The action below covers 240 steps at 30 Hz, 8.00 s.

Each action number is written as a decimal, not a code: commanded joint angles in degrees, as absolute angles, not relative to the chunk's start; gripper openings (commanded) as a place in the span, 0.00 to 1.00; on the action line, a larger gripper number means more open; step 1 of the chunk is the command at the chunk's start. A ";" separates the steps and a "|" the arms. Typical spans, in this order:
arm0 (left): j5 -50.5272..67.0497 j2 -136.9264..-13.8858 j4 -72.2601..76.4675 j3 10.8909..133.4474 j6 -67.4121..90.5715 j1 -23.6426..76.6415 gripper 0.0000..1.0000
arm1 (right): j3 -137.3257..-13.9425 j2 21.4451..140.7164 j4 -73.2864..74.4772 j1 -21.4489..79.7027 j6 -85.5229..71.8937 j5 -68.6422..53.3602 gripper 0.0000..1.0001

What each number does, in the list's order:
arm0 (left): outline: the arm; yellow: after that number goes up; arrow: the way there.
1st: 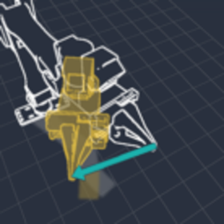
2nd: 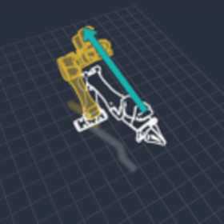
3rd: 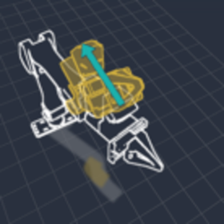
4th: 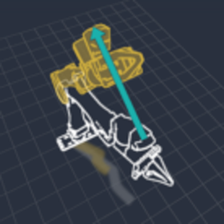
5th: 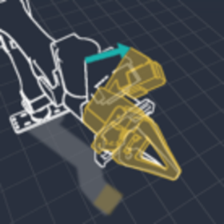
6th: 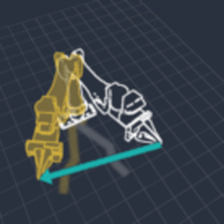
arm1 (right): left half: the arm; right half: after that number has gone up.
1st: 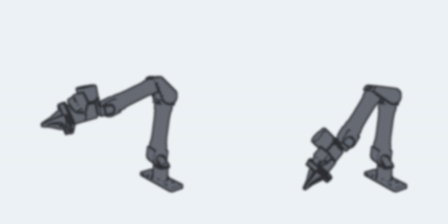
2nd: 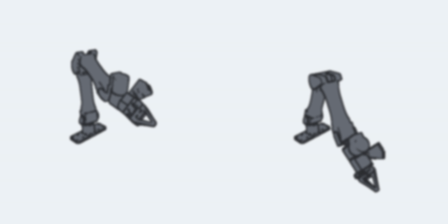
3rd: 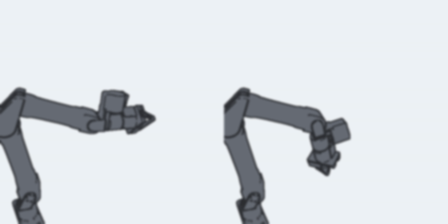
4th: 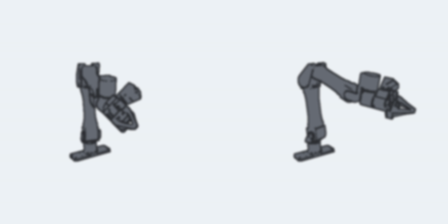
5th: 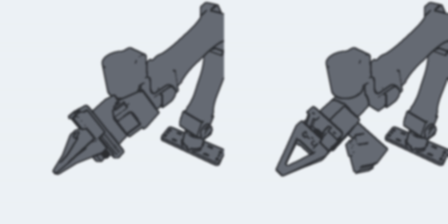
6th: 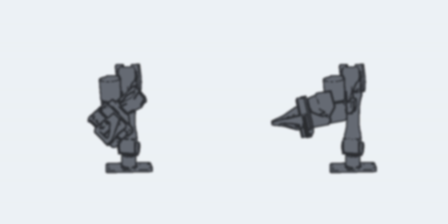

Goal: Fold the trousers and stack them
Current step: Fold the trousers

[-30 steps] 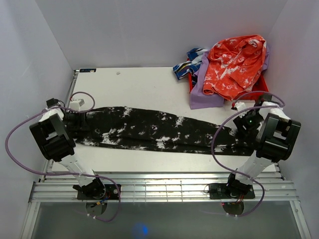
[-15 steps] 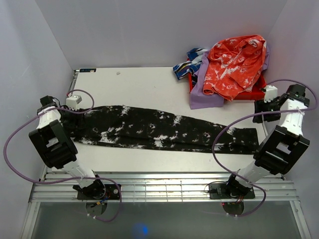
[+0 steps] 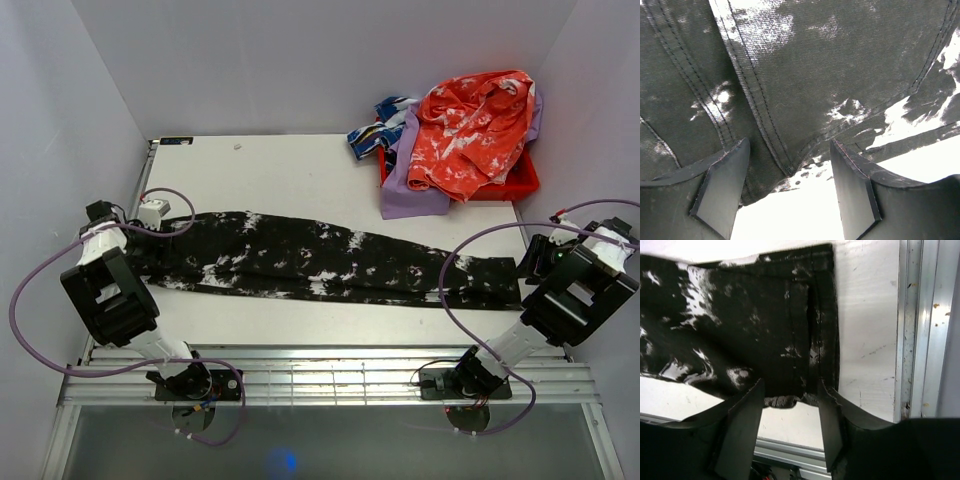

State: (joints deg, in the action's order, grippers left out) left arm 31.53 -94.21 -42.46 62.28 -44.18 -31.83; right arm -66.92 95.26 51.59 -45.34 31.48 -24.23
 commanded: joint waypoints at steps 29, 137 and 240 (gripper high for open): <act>30.85 -91.67 -40.08 62.40 -44.39 -32.17 0.76 | -67.05 98.88 55.11 -45.44 28.20 -33.04 0.08; 27.42 -71.72 -27.60 52.38 -56.52 11.60 0.00 | -104.48 106.52 63.27 -36.83 31.03 -22.58 0.08; 16.97 -89.12 -36.74 59.50 -30.15 -40.08 0.70 | -76.73 107.05 48.87 -42.54 40.87 -18.37 0.08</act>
